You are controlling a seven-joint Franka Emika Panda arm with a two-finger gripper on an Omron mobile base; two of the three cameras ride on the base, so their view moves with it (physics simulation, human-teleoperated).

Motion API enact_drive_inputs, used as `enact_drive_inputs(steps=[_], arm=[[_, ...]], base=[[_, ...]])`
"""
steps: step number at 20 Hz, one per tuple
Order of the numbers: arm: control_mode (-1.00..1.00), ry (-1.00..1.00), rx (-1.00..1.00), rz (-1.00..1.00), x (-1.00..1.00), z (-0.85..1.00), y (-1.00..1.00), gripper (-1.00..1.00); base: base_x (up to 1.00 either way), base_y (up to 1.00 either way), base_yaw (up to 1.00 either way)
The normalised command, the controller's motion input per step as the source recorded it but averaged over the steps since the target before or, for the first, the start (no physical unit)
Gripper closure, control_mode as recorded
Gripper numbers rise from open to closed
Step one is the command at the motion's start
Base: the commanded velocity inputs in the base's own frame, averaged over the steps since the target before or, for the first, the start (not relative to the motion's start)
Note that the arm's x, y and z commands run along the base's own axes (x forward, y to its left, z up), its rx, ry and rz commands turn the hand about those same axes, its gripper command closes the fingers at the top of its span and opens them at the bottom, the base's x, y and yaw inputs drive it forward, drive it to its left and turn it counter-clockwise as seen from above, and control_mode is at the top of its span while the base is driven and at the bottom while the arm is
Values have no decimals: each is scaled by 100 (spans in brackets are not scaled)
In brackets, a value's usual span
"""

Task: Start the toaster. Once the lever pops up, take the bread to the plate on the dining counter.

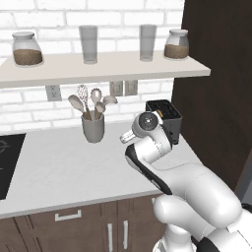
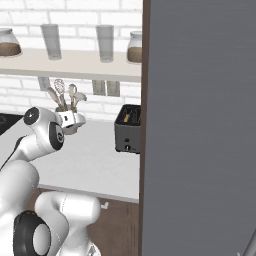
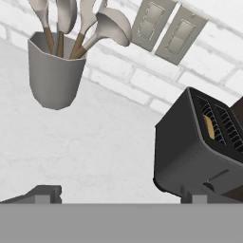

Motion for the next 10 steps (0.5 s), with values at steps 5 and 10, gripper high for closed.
enact_drive_inputs(steps=[5, 10], arm=[[-100, 0, 0, 0, 0, 0, 0, -100], [-100, 0, 0, 0, 0, 0, 0, -100]], base=[[0, 0, 0], [0, 0, 0]])
